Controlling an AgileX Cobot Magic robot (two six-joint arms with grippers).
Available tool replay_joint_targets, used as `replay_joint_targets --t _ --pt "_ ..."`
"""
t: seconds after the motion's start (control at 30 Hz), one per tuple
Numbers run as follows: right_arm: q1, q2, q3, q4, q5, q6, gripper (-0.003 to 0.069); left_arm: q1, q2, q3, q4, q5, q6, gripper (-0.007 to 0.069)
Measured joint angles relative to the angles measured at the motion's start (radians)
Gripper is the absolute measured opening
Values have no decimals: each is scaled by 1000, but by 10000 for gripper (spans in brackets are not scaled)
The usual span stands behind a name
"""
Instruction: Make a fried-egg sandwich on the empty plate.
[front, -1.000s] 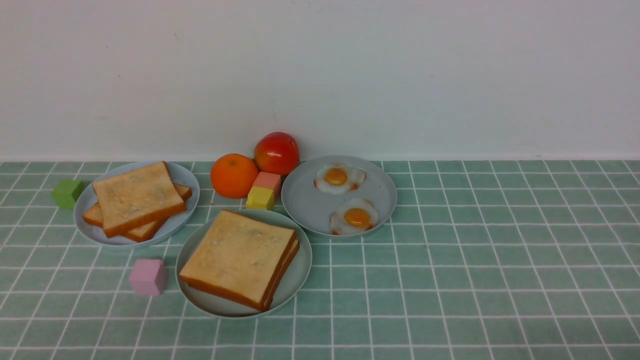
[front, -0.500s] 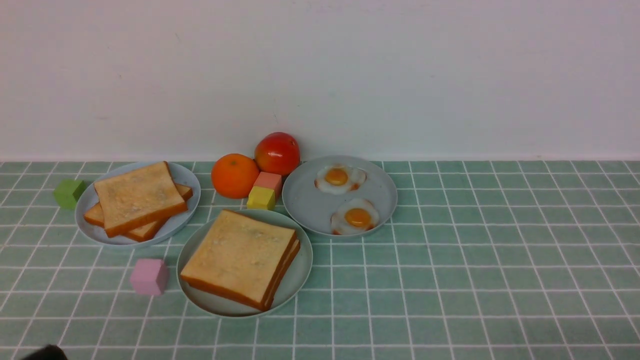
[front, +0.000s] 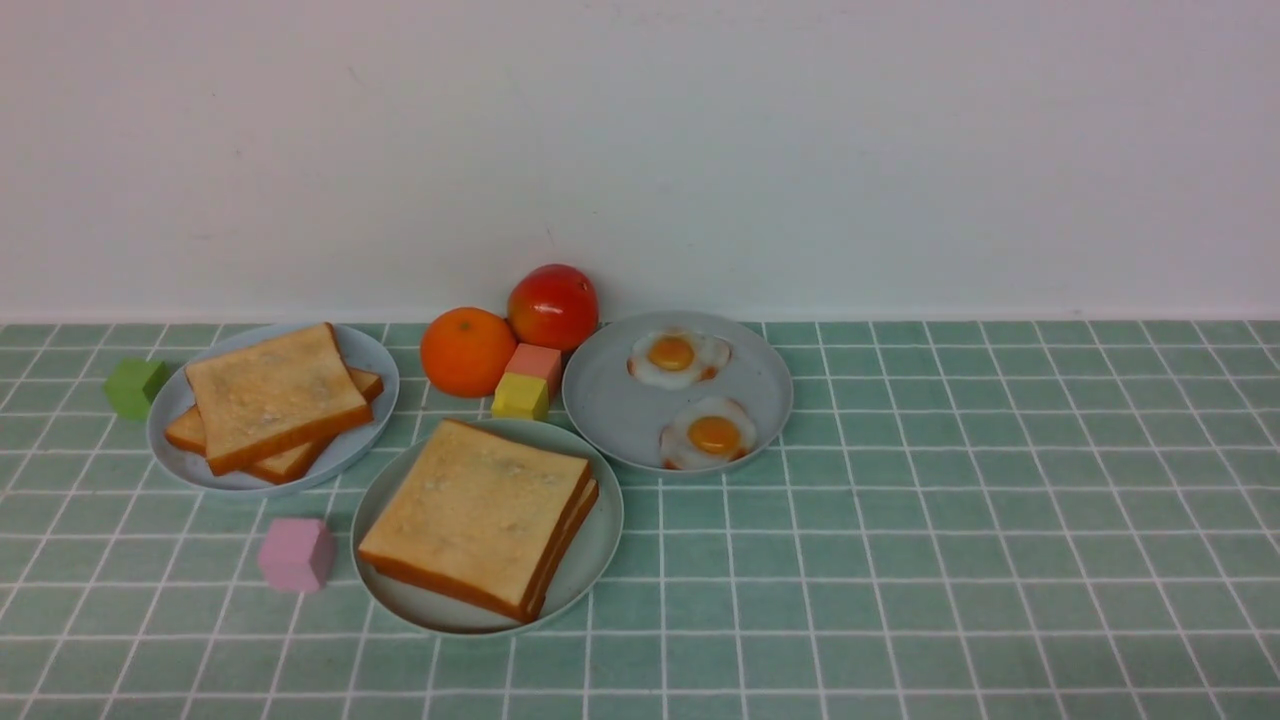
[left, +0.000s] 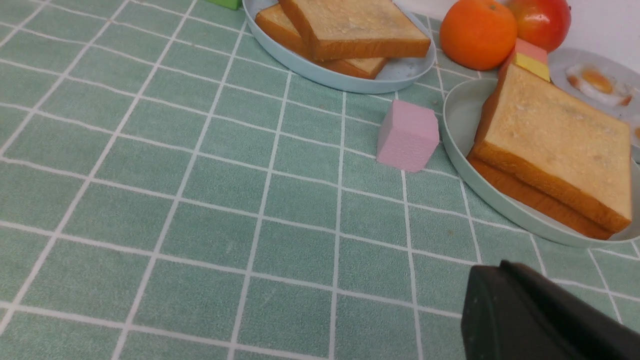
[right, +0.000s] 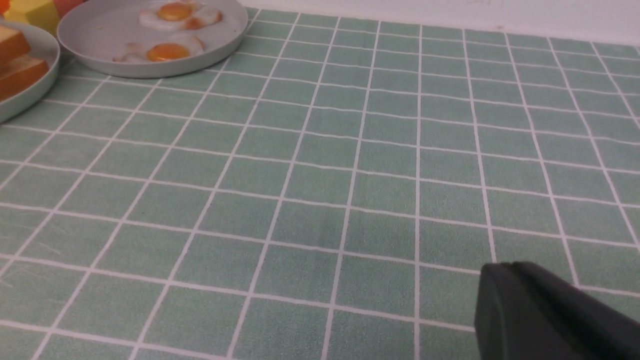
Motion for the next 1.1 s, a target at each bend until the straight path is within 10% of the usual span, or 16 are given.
replay_joint_targets --t 1.1 --pt "0 0 0 0 0 0 58 0 0 0 -3 -1 3 -13"
